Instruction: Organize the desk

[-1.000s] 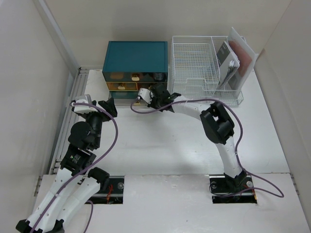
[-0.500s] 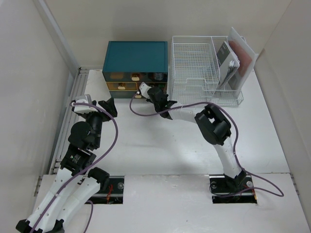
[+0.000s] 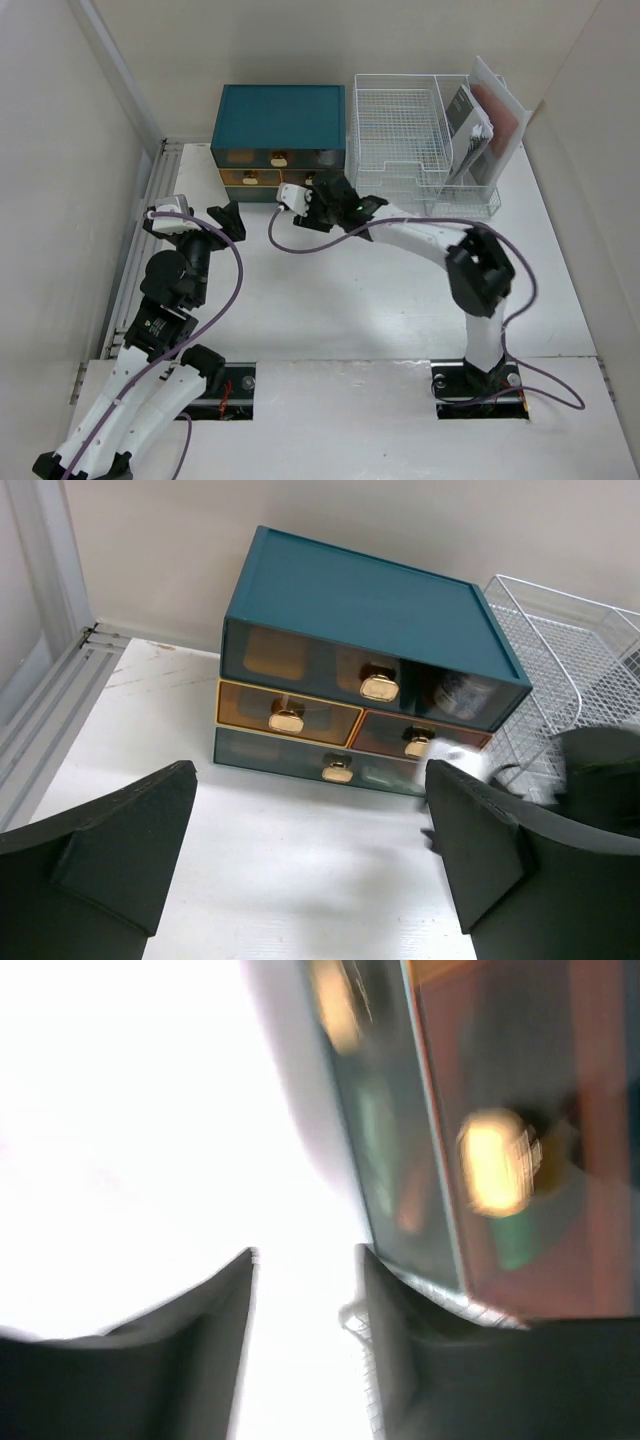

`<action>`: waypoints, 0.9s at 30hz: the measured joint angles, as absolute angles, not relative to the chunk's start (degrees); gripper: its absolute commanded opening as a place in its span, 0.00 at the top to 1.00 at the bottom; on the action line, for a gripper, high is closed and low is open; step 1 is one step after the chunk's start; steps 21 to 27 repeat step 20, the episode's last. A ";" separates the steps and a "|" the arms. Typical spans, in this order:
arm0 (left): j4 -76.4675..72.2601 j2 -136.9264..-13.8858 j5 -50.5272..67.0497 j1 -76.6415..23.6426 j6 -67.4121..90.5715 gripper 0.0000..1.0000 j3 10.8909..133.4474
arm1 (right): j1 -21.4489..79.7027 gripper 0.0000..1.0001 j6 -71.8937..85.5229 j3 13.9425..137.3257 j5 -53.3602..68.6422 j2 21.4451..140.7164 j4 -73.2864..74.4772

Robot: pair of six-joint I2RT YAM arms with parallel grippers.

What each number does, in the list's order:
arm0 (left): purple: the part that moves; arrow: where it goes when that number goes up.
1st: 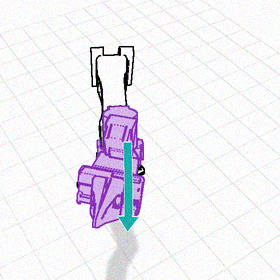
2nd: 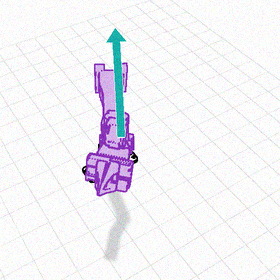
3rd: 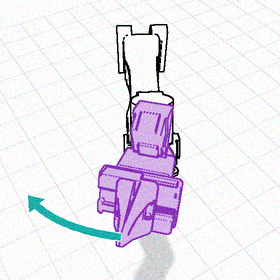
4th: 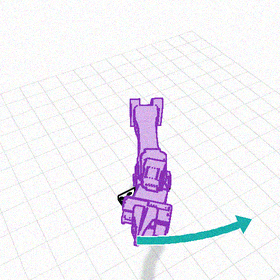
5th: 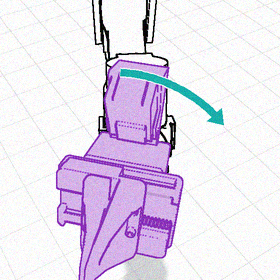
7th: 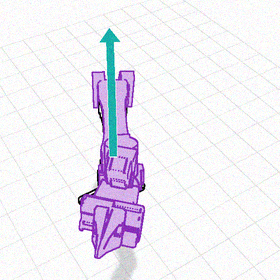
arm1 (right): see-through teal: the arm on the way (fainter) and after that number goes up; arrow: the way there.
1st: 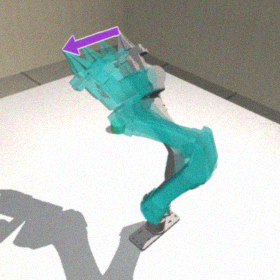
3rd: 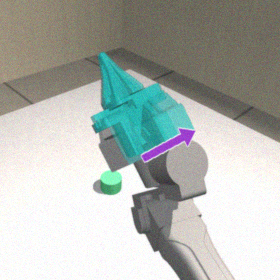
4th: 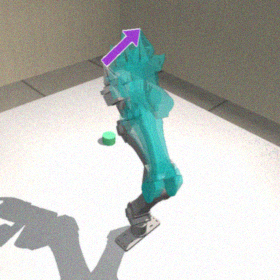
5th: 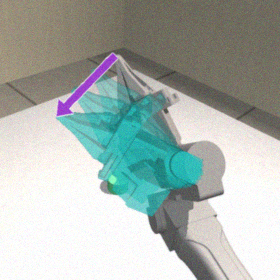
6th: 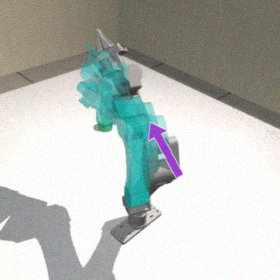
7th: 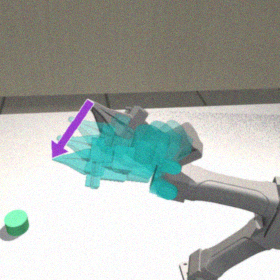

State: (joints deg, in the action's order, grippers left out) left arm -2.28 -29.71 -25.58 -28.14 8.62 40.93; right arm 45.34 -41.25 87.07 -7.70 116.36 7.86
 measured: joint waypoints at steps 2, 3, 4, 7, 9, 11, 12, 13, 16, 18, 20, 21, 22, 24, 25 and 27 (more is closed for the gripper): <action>-2.28 -29.71 -25.74 -28.14 8.82 0.00 40.93 | 45.28 0.23 -42.19 87.83 2.72 109.71 14.02; -2.28 -29.71 -25.82 -28.14 8.84 0.00 40.93 | 45.19 0.09 -42.24 88.73 7.01 106.37 16.49; -2.28 -29.74 -25.91 -28.14 8.86 0.00 40.93 | 45.19 0.00 -41.95 89.78 10.59 103.20 17.98; -2.28 -29.74 -26.15 -28.14 8.88 0.00 40.93 | 45.19 0.00 -37.43 90.72 12.10 93.97 16.75; -2.28 -29.71 -26.22 -28.14 8.88 0.00 40.93 | 45.15 0.00 -33.63 89.49 7.42 88.25 12.84; -2.31 -29.69 -26.20 -28.14 8.91 0.00 40.82 | 45.01 0.00 -30.44 86.50 -0.80 83.15 7.90; -2.31 -29.69 -26.17 -28.14 8.97 0.00 40.80 | 44.97 0.00 -29.10 84.68 -4.82 80.95 5.41; -2.31 -29.69 -26.13 -28.14 9.08 0.00 40.80 | 44.95 0.00 -27.83 82.94 -8.99 79.09 3.62; -2.33 -29.67 -25.80 -28.14 9.30 0.00 40.77 | 44.66 0.00 -23.14 78.00 -19.29 75.26 -1.28; -2.33 -29.67 -25.54 -28.14 9.37 0.00 40.75 | 44.27 0.00 -20.86 74.48 -22.35 72.82 -2.81; -2.33 -29.74 -25.26 -28.14 9.43 0.00 40.73 | 43.72 0.00 -19.68 69.10 -22.98 68.97 -5.43; -2.33 -29.74 -25.26 -28.14 9.43 0.00 40.73 | 43.72 0.00 -19.68 69.10 -22.98 68.97 -5.43; -2.33 -29.74 -25.26 -28.14 9.43 0.00 40.73 | 43.72 0.00 -19.68 69.10 -22.98 68.97 -5.43; -2.33 -29.74 -25.26 -28.14 9.43 0.00 40.73 | 43.72 0.00 -19.68 69.10 -22.98 68.97 -5.43; -2.33 -29.74 -25.26 -28.14 9.43 0.00 40.73 | 43.72 0.00 -19.68 69.10 -22.98 68.97 -5.43; -2.33 -29.74 -25.26 -28.14 9.43 0.00 40.73 | 43.72 0.00 -19.68 69.10 -22.98 68.97 -5.43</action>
